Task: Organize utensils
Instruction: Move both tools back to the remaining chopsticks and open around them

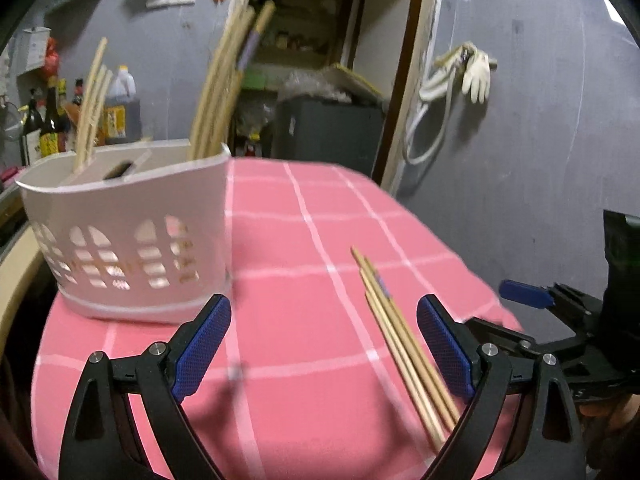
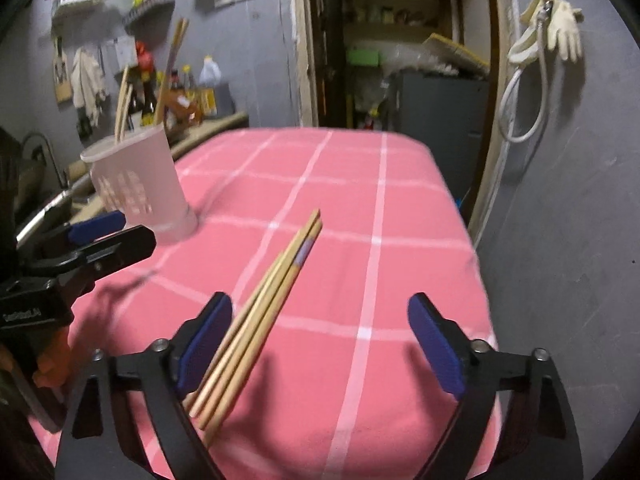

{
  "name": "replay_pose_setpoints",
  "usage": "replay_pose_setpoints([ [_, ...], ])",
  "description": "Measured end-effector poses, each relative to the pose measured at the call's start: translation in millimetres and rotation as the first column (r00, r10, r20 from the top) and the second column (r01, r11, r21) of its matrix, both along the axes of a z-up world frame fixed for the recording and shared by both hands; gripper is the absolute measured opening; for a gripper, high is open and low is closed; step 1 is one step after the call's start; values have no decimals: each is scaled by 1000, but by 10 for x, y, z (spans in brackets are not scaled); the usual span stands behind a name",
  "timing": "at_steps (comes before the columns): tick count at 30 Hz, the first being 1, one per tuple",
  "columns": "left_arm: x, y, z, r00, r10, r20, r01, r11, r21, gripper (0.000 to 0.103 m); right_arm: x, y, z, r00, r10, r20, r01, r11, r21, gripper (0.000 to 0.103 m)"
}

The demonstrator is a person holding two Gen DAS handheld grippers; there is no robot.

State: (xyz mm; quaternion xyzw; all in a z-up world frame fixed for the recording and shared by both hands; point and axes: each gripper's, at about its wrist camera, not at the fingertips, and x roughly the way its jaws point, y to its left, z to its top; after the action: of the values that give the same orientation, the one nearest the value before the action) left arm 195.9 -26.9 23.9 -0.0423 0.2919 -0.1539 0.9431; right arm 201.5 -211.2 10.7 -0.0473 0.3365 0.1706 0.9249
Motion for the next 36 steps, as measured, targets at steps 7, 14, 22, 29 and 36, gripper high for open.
replay_pose_setpoints([
  [7,117,-48,-172,993,-28,-118,31,999,26,90,74,38,-184,996,35,-88,-37,999,-25,68],
  [14,201,-23,-251,983,-14,-183,19,1000,24,90,138,135,-263,987,72,-143,-82,995,-61,63],
  [22,215,-46,-267,978,-27,-205,32,999,18,86,259,242,-288,988,58,-145,-77,989,-128,59],
  [29,232,-83,-291,971,-69,-228,73,997,11,74,347,143,-314,985,52,-164,-72,990,-120,43],
  [36,285,-239,-364,953,-128,-275,142,989,32,66,326,-12,-280,986,43,-158,-59,994,-94,26],
])
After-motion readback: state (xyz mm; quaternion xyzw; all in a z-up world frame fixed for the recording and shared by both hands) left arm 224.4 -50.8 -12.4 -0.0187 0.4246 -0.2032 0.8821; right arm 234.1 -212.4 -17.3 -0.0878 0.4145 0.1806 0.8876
